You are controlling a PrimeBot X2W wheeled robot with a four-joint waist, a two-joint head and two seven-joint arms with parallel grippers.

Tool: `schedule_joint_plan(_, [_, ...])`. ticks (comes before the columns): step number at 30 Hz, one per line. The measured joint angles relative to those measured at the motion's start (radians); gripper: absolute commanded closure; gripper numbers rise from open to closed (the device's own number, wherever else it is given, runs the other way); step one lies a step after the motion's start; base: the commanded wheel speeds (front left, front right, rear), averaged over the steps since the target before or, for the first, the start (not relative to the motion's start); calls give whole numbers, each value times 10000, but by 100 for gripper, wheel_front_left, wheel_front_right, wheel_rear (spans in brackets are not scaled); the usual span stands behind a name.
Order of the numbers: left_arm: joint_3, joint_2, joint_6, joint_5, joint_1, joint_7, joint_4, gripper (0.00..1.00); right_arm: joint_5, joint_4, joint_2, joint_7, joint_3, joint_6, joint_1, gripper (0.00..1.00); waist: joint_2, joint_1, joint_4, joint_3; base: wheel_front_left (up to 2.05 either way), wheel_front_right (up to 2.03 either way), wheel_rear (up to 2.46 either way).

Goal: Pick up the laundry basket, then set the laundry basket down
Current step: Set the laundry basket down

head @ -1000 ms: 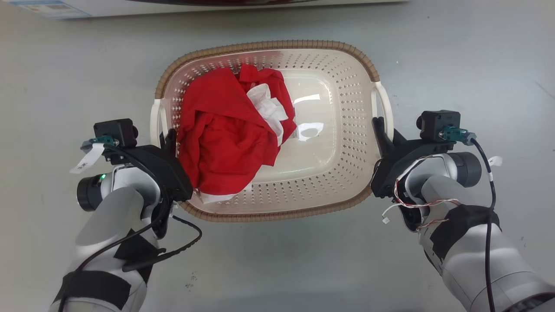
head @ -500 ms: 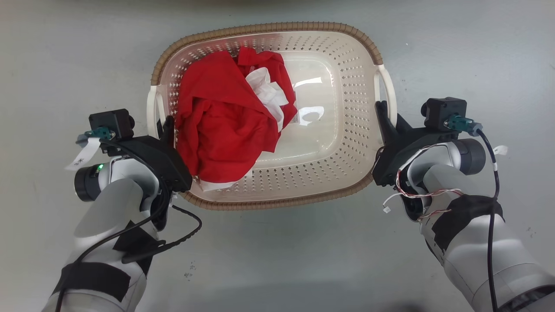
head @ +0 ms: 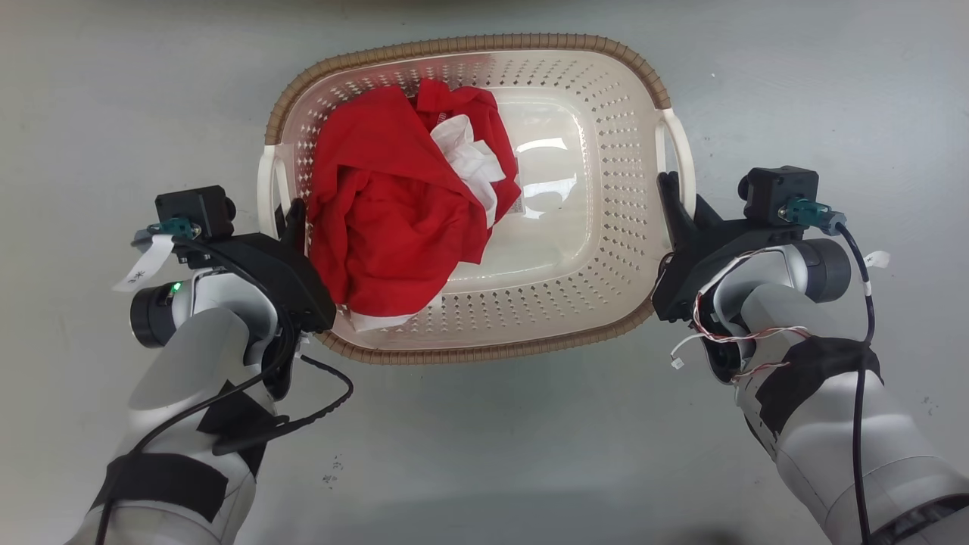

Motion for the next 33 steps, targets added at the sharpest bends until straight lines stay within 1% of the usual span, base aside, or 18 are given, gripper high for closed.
schedule_joint_plan(7, [-33,-8,-146,0,-32,-6,92,100,0,73,4,-2,46,35,-27,100,1,0,9,-27,0,0,0])
schedule_joint_plan(8, [-40,-8,-144,0,-34,-6,104,59,-2,79,4,-4,75,44,-28,69,1,0,9,-33,0,0,0])
schedule_joint_plan(9, [-25,-15,-153,-13,-35,-6,109,0,0,81,4,-6,84,61,-28,0,1,0,11,-40,0,0,0])
schedule_joint_plan(10, [-31,-13,-155,-27,-39,-6,115,0,0,86,-2,-6,94,150,-27,0,1,0,13,-48,0,0,0])
schedule_joint_plan(14, [-50,190,-161,-27,-37,12,226,0,-115,132,-247,-81,288,221,-1,0,2,2,30,-138,0,0,0])
schedule_joint_plan(15, [-50,182,-221,-27,-37,8,226,0,-127,134,-245,-86,330,240,18,0,2,1,32,-177,0,0,0])
schedule_joint_plan(23, [-79,100,-247,-73,35,52,297,0,-146,169,-247,-136,401,382,340,0,1,1,53,-629,0,0,0])
schedule_joint_plan(25, [-117,94,-314,-73,61,67,324,0,-61,182,-238,-186,347,385,463,0,2,1,58,-778,0,0,0])
schedule_joint_plan(33, [-378,100,-316,19,569,-173,414,0,21,203,-230,-226,290,426,929,0,1,1,64,-1573,0,0,0])
